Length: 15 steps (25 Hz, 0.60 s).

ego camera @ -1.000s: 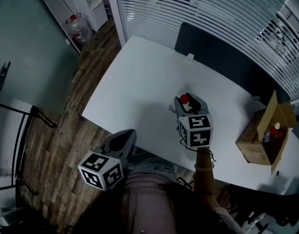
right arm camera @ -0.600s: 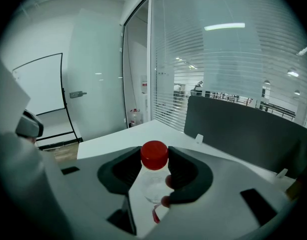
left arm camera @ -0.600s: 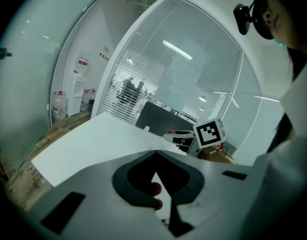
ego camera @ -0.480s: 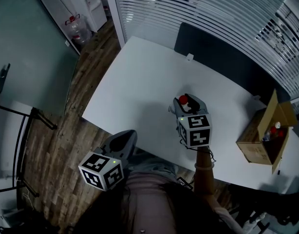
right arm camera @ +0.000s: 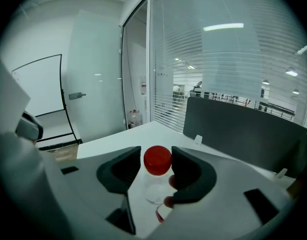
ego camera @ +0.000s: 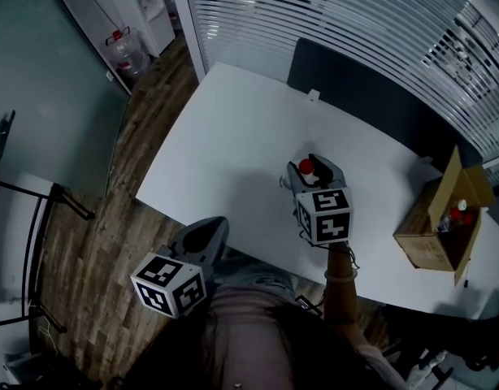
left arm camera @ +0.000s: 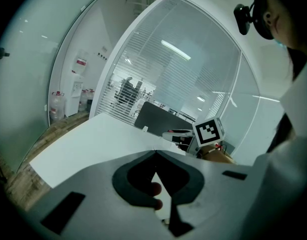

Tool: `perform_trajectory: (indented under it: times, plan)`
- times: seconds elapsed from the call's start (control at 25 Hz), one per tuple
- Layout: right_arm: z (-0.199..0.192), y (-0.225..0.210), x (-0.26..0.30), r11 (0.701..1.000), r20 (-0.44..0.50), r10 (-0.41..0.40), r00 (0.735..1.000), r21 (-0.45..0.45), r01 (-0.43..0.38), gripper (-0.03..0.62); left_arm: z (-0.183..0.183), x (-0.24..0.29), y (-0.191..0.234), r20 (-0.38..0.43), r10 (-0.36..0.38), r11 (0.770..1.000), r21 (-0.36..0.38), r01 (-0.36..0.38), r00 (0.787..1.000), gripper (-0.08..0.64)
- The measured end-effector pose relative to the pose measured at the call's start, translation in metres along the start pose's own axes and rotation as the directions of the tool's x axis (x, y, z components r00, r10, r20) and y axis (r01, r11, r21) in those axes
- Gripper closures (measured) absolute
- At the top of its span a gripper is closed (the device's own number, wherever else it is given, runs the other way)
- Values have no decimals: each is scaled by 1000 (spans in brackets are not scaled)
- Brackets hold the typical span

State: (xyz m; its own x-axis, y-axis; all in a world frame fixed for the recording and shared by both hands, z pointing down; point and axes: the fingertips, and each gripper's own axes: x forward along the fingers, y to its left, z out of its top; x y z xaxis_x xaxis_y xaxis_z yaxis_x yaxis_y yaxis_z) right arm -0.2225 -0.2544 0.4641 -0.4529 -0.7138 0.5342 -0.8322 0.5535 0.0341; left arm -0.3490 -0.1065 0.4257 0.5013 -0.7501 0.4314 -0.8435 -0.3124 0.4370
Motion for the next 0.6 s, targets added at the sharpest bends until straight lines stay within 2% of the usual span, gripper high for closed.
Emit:
perform_trajectory:
  times: [0.6]
  plan:
    - [14,-3,-24,1000,66,-18,998,12,17,405,6,0,-14,8,-53,998,32,53,999,551]
